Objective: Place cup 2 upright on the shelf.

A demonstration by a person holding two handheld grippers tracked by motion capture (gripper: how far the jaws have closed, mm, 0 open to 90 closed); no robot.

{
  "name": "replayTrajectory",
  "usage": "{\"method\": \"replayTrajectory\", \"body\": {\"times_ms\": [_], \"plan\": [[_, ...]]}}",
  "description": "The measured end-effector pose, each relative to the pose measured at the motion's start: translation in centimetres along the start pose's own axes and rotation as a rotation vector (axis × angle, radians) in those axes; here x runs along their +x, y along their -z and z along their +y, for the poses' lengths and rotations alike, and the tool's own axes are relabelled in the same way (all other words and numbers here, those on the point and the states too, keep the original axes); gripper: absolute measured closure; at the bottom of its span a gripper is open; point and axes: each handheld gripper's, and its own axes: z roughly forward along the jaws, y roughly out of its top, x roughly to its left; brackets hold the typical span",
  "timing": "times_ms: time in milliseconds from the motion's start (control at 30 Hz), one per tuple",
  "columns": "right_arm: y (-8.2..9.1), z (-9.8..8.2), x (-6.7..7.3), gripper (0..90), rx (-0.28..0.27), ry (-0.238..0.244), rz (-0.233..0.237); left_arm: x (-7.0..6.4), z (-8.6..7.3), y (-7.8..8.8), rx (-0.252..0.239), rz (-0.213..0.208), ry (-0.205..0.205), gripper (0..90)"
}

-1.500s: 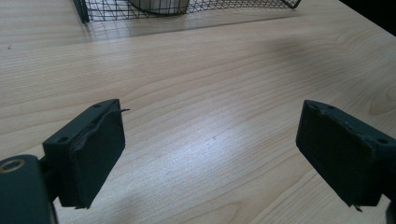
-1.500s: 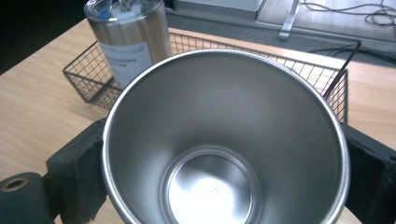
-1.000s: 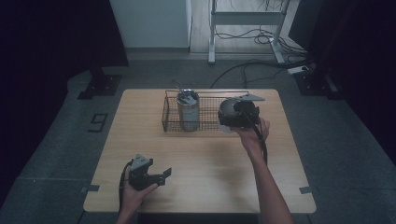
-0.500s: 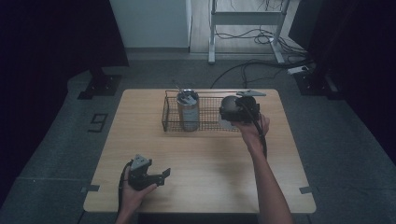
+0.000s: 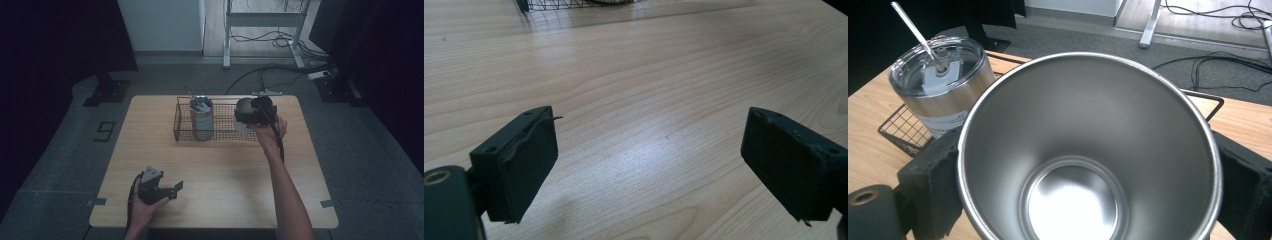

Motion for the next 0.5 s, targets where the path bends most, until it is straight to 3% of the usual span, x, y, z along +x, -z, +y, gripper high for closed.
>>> {"method": "replayTrajectory", "body": {"times_ms": [500], "plan": [[-1.9,1.1,-0.9,6.2,0.014,-0.003,-0.017,-0.2,-0.2,-0.2,0.012,0.002,-0.006,8.5]]}}
